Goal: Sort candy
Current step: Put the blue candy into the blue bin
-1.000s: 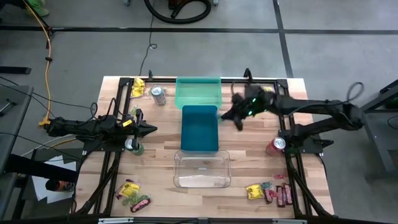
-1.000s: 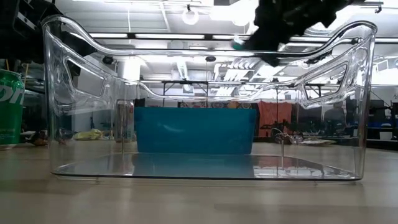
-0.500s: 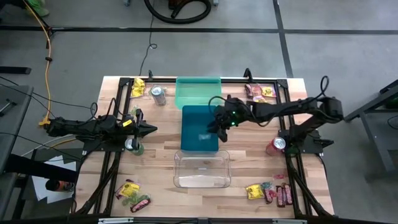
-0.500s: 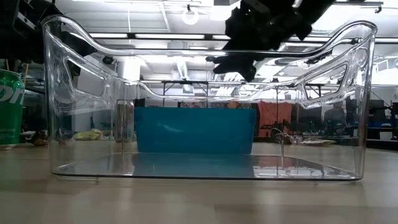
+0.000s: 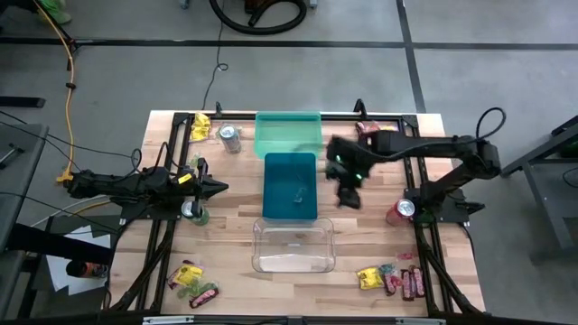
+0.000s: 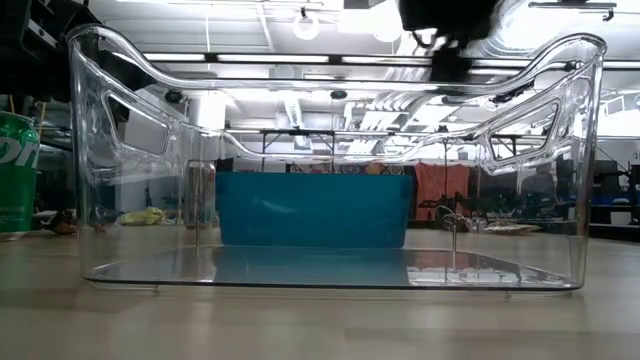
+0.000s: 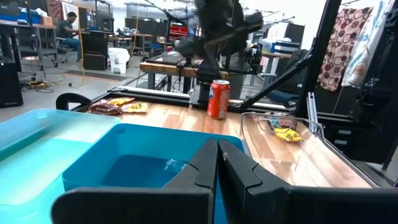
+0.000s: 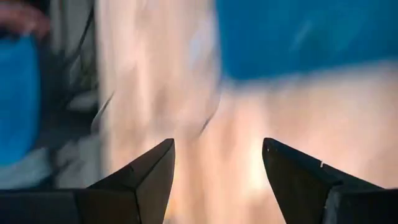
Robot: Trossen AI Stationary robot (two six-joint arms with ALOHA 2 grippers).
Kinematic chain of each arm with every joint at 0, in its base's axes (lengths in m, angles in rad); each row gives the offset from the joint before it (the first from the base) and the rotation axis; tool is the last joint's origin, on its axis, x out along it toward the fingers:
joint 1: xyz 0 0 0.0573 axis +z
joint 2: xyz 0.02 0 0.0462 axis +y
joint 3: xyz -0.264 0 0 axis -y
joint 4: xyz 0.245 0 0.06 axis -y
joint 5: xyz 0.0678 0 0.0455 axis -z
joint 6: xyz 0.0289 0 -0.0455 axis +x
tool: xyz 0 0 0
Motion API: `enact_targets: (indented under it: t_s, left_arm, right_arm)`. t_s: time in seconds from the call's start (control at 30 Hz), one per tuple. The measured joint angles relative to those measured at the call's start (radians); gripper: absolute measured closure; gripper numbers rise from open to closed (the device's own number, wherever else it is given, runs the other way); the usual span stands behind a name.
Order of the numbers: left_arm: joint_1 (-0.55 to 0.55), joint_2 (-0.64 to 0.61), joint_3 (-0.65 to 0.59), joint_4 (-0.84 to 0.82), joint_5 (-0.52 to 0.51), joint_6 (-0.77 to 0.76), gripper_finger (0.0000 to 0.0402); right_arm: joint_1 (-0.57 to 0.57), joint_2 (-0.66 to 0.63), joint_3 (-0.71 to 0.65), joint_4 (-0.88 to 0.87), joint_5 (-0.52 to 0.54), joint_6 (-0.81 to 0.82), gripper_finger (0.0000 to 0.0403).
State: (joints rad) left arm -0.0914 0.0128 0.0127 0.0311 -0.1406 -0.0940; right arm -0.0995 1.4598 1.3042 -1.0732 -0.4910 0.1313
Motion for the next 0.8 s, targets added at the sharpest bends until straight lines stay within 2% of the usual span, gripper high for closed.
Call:
enact_targets:
  t_s: [0.1, 0.2, 0.27, 0.47, 0.6, 0.8]
  left_arm:
    - [0.0, 0.0, 0.0, 0.0, 0.0, 0.0, 0.0401]
    - [0.0, 0.0, 0.0, 0.0, 0.0, 0.0, 0.0401]
    - [0.0, 0.0, 0.0, 0.0, 0.0, 0.0, 0.0401]
    - [0.0, 0.0, 0.0, 0.0, 0.0, 0.0, 0.0401]
    - [0.0, 0.0, 0.0, 0.0, 0.0, 0.0, 0.0401]
    - [0.0, 0.0, 0.0, 0.0, 0.0, 0.0, 0.0401]
  right_arm:
    - [0.095, -0.061, -0.069, -0.108, -0.036, 0.09, 0.017]
    - [0.233, -0.153, -0.184, -0.087, -0.038, 0.258, 0.0171]
    - [0.33, -0.215, -0.269, -0.028, -0.038, 0.398, 0.0171]
    - [0.56, -0.329, -0.506, 0.321, -0.014, 0.776, 0.0171]
    - [0.651, -0.317, -0.604, 0.459, 0.051, 0.86, 0.0171]
    - [0.726, -0.254, -0.663, 0.484, 0.107, 0.838, 0.0171]
